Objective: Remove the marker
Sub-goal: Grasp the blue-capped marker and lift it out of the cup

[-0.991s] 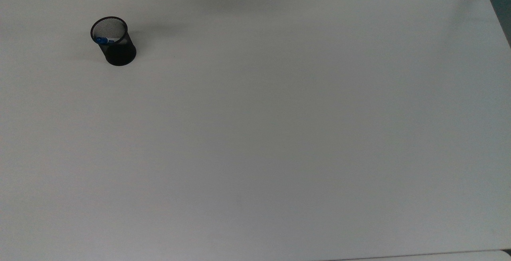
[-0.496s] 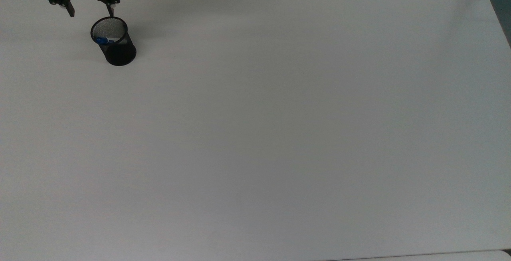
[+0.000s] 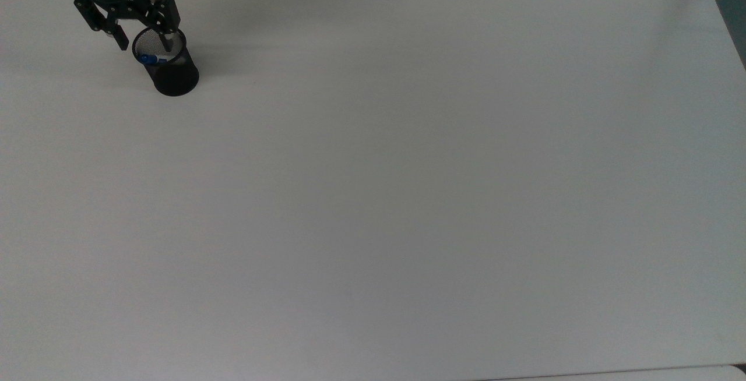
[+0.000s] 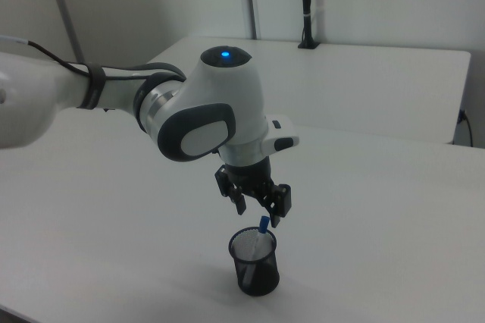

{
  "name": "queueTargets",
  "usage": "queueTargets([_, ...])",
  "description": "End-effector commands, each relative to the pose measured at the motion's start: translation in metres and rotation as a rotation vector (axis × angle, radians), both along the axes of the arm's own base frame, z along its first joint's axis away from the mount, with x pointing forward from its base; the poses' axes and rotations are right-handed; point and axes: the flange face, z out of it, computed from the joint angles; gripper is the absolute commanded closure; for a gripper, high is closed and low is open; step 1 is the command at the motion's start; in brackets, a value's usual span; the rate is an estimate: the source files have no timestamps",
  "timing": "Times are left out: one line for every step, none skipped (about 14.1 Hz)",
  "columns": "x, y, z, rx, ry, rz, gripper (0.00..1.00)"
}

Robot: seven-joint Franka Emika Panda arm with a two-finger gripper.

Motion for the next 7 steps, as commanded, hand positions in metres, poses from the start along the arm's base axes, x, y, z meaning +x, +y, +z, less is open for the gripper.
queueTargets([0.002,-0.002,-0.007,-0.003,-0.033,-0.028,0.40])
queueTargets([0.003,-0.002,-0.011,-0.002,-0.027,-0.026,0.45])
queueTargets([0.004,-0.002,-0.016,-0.001,-0.019,-0.027,0.47])
queueTargets([0.004,-0.002,-0.017,-0.001,-0.019,-0.027,0.49])
queueTargets([0.005,-0.002,-0.017,0.000,-0.017,-0.025,0.55])
queueTargets([0.005,-0.002,-0.017,-0.001,-0.017,-0.027,0.64])
queueTargets([0.005,-0.002,-0.017,0.000,-0.017,-0.025,0.74])
